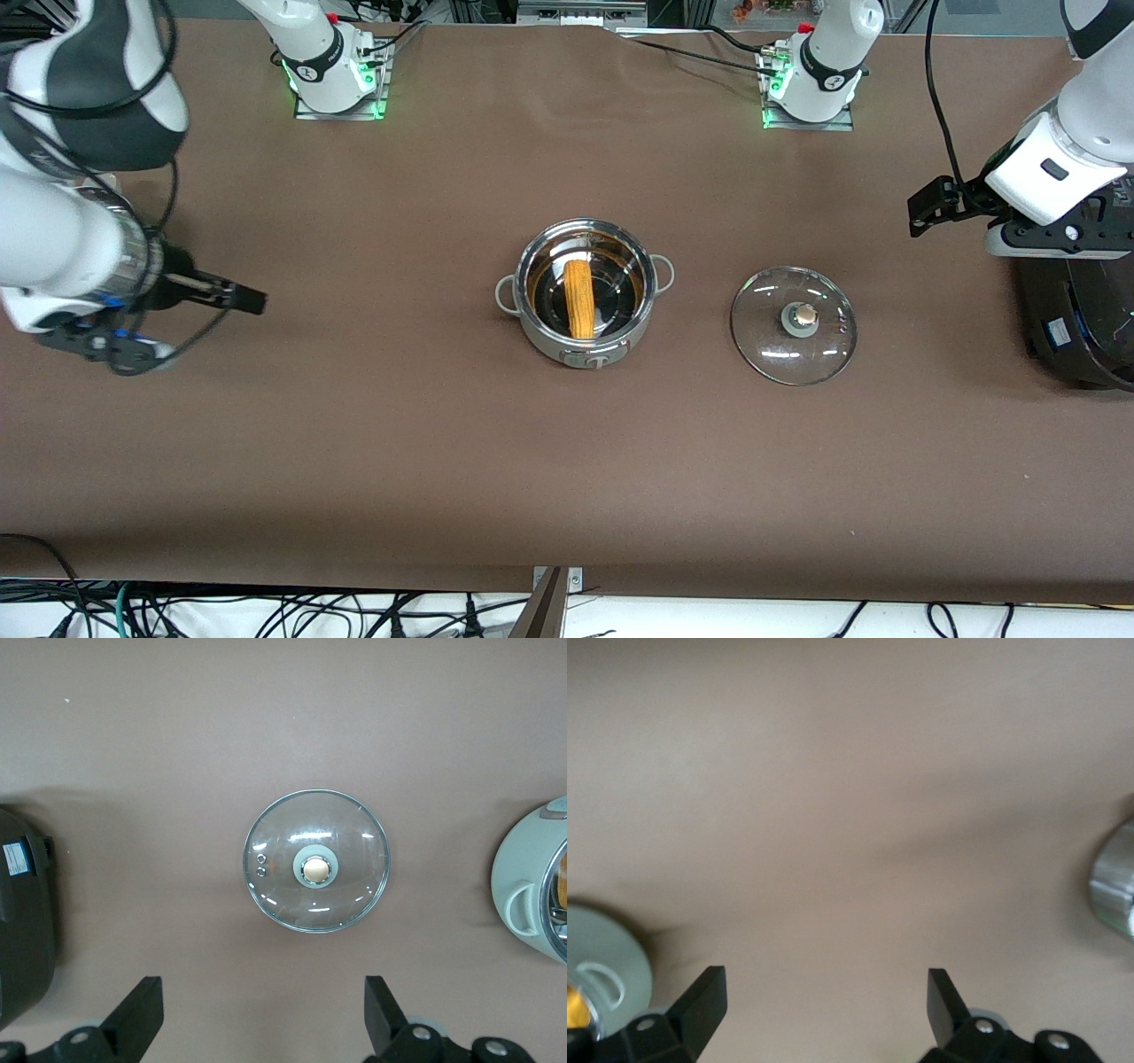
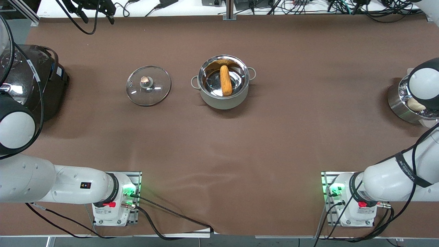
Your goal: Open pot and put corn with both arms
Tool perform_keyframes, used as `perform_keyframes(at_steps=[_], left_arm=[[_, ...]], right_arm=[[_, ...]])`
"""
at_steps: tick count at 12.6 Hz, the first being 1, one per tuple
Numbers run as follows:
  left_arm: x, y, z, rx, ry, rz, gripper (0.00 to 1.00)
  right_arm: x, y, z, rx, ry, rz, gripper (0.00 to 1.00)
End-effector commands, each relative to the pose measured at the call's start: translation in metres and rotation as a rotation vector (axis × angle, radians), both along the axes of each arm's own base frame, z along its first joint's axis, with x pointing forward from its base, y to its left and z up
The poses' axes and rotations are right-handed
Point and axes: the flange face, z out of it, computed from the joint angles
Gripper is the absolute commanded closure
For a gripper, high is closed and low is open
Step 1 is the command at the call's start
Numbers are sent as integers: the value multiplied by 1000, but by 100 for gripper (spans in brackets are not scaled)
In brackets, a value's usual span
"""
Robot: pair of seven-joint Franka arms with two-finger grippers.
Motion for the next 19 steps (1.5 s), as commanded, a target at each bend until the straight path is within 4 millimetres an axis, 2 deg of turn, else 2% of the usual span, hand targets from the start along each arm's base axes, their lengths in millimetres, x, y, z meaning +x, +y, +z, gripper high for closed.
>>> perform_keyframes(at_steps=[1, 2, 4, 5, 7, 8, 9, 10, 11, 13, 15, 19], left_arm=[[-6, -2, 5, -20, -16, -9, 0], [-6, -2, 5, -20, -16, -9, 0], [-6, -1, 5, -20, -15, -9, 0], [-6, -1, 5, -20, -12, -8, 0], [-6, -1, 5, -20, -12, -8, 0], [-6, -1, 5, -20, -12, -8, 0], [-6, -1, 5, -20, -12, -8, 0], [-6, -1, 5, -20, -12, -8, 0], [-6, -1, 5, -20, -12, -8, 0], [-6, -1, 5, -20, -12, -8, 0], [-6, -1, 4, -20, -10, -8, 0], [-6, -1, 5, -20, -12, -8, 0]], right_arm=[[-54, -36, 6, -20, -71, -56, 0], [-68, -49, 5, -28, -88, -76, 0], [-80, -86, 13, -33, -69, -148, 0], [-87, -94, 25, -26, -75, -164, 0], [-94, -93, 47, 25, -122, -159, 0], [-94, -99, 48, 18, -128, -101, 0], [-95, -109, 50, 12, -127, 74, 0], [-97, -128, 50, 18, -122, 199, 0], [-98, -145, 50, 25, -122, 211, 0], [-101, -150, 51, 17, -121, 211, 0], [-100, -144, 48, 27, -113, 210, 0], [-85, -139, 45, 34, -79, 213, 0]])
